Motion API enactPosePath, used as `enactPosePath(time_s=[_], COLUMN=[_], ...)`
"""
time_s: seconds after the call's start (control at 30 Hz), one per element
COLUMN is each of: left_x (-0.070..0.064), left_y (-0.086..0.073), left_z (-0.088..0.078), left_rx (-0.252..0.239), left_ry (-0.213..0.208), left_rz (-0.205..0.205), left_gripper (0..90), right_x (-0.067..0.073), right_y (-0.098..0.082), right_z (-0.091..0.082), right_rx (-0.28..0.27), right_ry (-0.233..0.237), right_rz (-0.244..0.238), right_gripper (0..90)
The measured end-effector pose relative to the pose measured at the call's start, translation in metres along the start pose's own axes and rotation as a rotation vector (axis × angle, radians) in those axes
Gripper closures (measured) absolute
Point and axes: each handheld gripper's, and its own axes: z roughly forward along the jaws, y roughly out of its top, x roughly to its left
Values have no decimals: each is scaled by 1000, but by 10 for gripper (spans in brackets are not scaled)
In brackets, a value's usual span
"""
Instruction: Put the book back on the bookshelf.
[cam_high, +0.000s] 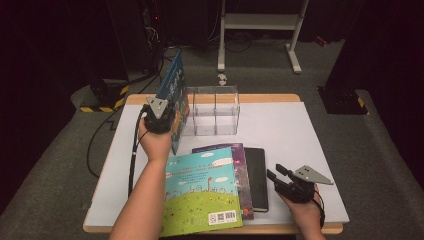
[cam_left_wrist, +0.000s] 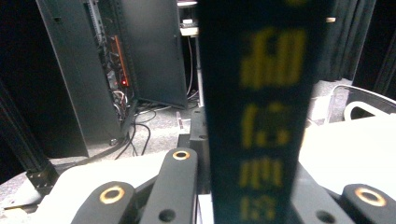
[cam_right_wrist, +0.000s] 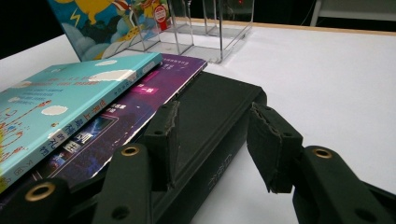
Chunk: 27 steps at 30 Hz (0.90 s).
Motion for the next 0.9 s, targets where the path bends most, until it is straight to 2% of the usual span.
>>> enactPosePath(time_s=[0.2,0.3,0.6,0.9], left_x=[1,1,5,5], left_y=[0,-1,1,0], left_z=[4,5,6,6], left_rx=[-5,-12,-16,-22], left_ry=[15,36,62,56], left_rz=[7,12,8,13], left_gripper=[805,805,802,802], right_x=[-1,-1,-1,-1], right_y=[0,0,0,0], right_z=[0,-1,-1,-1], right_rx=[-1,-3,-3,-3], right_ry=[-1,-1,-1,0], right_rz=[1,3,2,1], right_gripper=[539,540,540,540])
